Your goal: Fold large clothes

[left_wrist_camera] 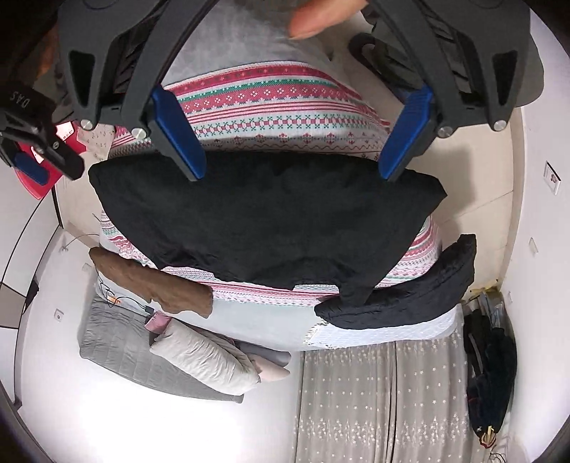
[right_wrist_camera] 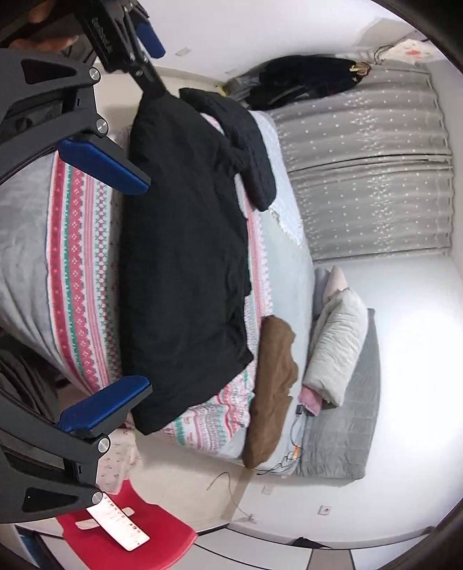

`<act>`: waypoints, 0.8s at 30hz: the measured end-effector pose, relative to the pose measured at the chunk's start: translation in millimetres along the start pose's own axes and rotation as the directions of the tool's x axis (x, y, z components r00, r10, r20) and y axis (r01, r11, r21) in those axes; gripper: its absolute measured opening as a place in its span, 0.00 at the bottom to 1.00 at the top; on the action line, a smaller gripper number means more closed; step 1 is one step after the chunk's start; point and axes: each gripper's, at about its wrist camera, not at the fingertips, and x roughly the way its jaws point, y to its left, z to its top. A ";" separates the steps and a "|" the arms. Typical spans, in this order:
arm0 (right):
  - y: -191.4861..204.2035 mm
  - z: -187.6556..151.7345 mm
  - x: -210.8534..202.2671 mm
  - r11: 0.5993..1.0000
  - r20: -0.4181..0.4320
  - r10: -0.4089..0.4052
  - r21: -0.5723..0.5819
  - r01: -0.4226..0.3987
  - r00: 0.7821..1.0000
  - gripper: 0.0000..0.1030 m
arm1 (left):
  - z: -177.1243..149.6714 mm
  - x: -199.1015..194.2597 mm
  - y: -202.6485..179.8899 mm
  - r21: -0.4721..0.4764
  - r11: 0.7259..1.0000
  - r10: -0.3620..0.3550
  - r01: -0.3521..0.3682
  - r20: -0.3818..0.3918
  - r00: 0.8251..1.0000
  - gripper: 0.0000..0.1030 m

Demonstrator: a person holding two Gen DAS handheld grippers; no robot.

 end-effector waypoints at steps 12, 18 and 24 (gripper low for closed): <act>2.3 -5.6 -2.3 1.000 -0.001 -0.021 0.007 0.021 1.000 1.00 | -8.0 3.2 -6.2 0.001 1.000 0.007 -0.007 -0.029 1.000 0.95; 1.3 -5.8 -1.6 1.000 -0.003 -0.020 0.015 0.020 1.000 1.00 | -8.2 7.9 -6.6 0.001 1.000 0.016 -0.016 -0.039 0.999 0.99; -2.4 -8.1 4.3 0.999 -0.025 -0.019 0.033 0.020 0.999 1.00 | -10.1 12.3 -9.2 0.008 1.000 0.018 -0.017 -0.057 0.998 0.99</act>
